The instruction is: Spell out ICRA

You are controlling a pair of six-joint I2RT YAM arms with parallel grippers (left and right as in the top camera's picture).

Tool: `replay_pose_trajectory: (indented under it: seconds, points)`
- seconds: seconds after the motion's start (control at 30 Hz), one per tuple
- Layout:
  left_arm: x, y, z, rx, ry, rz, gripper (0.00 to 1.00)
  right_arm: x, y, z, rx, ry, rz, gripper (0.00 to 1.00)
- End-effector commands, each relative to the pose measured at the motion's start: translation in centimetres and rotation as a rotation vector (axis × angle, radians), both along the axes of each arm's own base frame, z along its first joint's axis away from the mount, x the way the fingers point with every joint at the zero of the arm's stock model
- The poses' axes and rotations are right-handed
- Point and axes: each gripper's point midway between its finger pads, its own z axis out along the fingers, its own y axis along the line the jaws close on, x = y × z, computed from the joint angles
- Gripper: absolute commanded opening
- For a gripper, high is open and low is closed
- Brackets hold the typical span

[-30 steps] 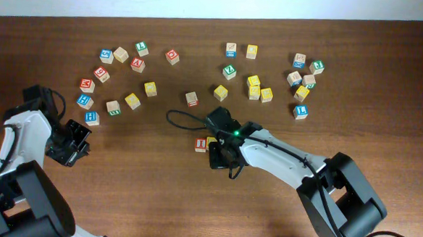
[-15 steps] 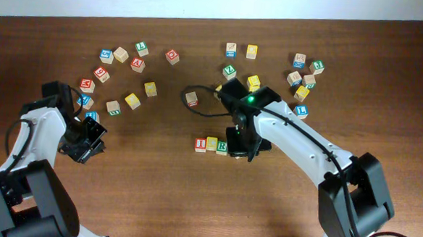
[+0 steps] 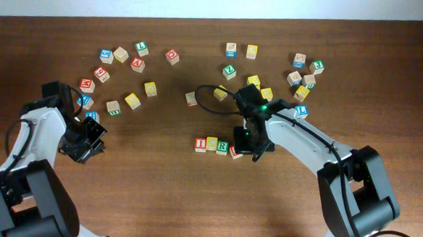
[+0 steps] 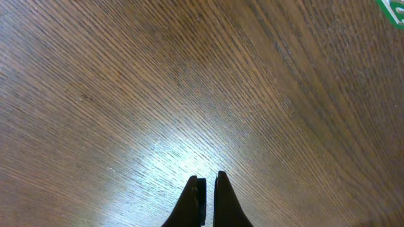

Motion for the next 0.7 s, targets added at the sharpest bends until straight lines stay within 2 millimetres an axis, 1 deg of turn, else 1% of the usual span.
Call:
replay_pose_trajectory:
  seconds: [0.0,0.1,0.2,0.27,0.3,0.37,0.4,0.47,0.5,0.53,0.6,0.67]
  points:
    - [0.0,-0.3,0.2,-0.007,-0.013,-0.018,0.00,-0.7,0.6,-0.3,0.041,0.036,-0.015,0.04]
    - [0.0,-0.2,0.2,-0.007,-0.014,-0.018,0.00,-0.8,0.9,-0.3,0.055,0.040,-0.013,0.04]
    - [0.0,-0.2,0.2,-0.006,-0.014,-0.018,0.00,-0.7,2.0,0.0,0.116,0.047,-0.006,0.04]
    - [0.0,-0.2,0.2,-0.006,-0.014,-0.018,0.00,-0.5,2.0,0.1,0.115,0.038,-0.006,0.04]
    - [0.0,-0.2,0.2,-0.006,-0.014,-0.018,0.00,-0.3,1.8,0.1,0.107,0.030,-0.009,0.04]
    - [0.0,-0.2,0.2,-0.007,-0.014,-0.018,0.00,0.3,0.8,0.8,0.054,0.019,-0.023,0.04]
    - [0.0,-0.3,0.2,-0.007,-0.013,-0.018,0.00,0.4,0.0,2.0,0.030,0.038,-0.019,0.04]
    - [0.0,-0.2,0.2,-0.006,-0.014,-0.018,0.00,-0.7,0.2,3.4,0.050,0.097,0.030,0.04]
    - [0.0,-0.2,0.2,-0.006,-0.014,-0.018,0.00,-2.2,1.1,3.8,0.099,0.159,0.077,0.04]
    - [0.0,-0.2,0.2,-0.006,-0.014,-0.018,0.00,-3.2,1.5,3.9,0.112,0.199,0.084,0.04]
    - [0.1,-0.2,0.2,-0.005,-0.017,-0.018,0.00,-4.8,2.3,3.5,0.104,0.235,0.107,0.04]
    - [0.1,-0.2,0.2,-0.005,-0.017,-0.018,0.00,-5.5,3.3,2.4,0.082,0.230,0.069,0.04]
